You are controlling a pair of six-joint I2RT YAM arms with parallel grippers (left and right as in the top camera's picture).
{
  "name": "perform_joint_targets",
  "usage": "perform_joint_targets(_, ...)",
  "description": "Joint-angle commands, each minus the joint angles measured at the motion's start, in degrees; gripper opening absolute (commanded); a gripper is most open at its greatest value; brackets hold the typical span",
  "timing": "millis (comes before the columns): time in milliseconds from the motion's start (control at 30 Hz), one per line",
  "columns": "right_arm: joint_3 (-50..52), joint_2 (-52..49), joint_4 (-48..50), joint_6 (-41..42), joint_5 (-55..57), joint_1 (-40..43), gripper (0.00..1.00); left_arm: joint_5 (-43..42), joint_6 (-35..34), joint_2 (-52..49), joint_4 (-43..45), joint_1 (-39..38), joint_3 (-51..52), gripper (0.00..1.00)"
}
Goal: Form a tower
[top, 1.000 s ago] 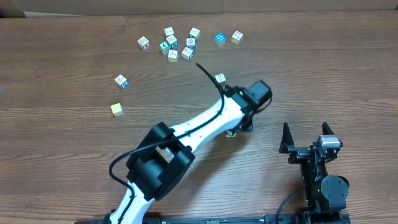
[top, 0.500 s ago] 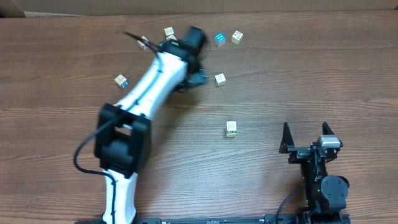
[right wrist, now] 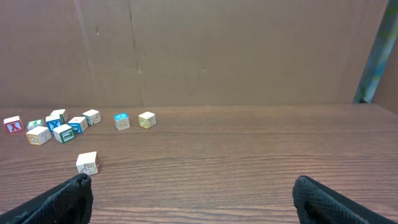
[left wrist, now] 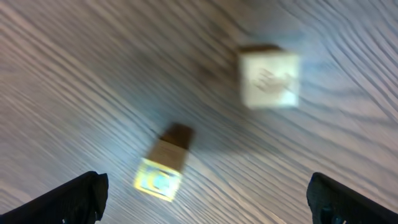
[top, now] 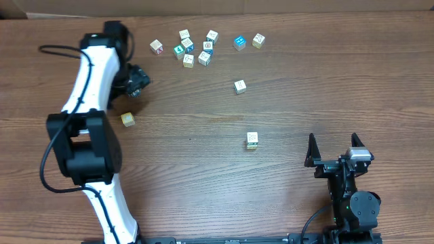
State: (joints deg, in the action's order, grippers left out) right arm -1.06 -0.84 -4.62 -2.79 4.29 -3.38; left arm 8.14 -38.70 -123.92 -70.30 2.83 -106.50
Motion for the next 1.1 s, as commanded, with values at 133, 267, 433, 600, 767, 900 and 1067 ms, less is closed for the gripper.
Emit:
perform_joint_targets(133,0.6,0.7,0.2,-0.1,-0.1,0.2,1.00,1.0,1.4,-0.4,-0.2,4.5,-0.9,1.00)
perform_joint_targets(267,0.6,0.7,0.2,-0.1,-0.1,0.2,1.00,1.1,1.4,-0.4,0.3,5.5,-0.9,1.00)
perform_joint_targets(433,0.6,0.7,0.2,-0.1,-0.1,0.2,1.00,1.0,1.4,-0.4,0.3,5.5,-0.9,0.99)
perform_joint_targets(600,0.6,0.7,0.2,-0.1,-0.1,0.2,1.00,1.0,1.4,-0.4,0.3,5.5,-0.9,1.00)
perform_joint_targets(767,0.6,0.7,0.2,-0.1,-0.1,0.2,1.00,1.0,1.4,-0.4,0.3,5.5,-0.9,1.00)
perform_joint_targets(900,0.6,0.7,0.2,-0.1,-0.1,0.2,1.00,1.0,1.4,-0.4,0.3,5.5,-0.9,1.00)
perform_joint_targets(1067,0.6,0.7,0.2,-0.1,-0.1,0.2,1.00,1.0,1.4,-0.4,0.3,5.5,-0.9,1.00)
